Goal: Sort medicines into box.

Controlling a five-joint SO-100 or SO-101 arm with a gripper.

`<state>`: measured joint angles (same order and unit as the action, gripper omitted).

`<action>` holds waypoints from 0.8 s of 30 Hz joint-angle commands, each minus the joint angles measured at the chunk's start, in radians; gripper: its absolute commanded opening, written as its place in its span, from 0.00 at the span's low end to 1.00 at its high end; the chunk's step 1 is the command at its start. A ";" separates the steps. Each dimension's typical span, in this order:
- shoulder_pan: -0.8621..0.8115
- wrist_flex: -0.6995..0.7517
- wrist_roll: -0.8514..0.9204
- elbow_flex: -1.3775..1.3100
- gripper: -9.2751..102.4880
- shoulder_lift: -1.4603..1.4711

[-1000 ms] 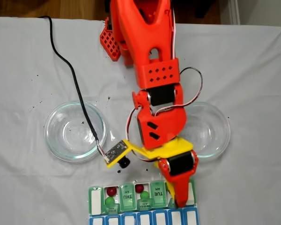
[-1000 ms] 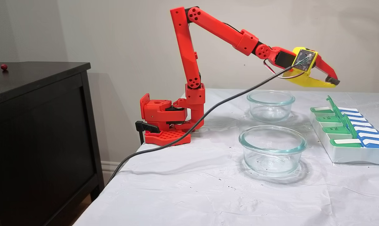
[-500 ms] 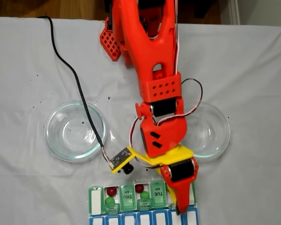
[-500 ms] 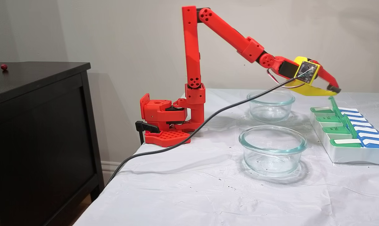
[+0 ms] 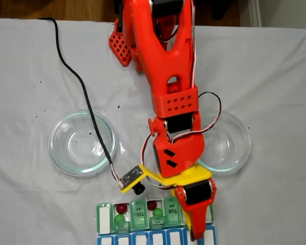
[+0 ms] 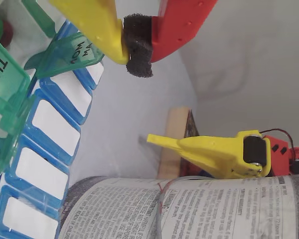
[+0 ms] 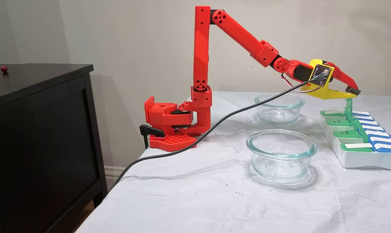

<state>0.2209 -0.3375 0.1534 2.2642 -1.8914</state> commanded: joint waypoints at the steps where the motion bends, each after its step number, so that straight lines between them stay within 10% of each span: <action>1: -0.031 -0.003 -0.006 -0.040 0.08 -0.183; 18: 0.025 -0.146 0.026 -0.072 0.08 0.052; 24: 0.029 0.046 0.031 -0.156 0.08 0.066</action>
<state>0.2378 -0.3789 0.1718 2.2319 -1.7840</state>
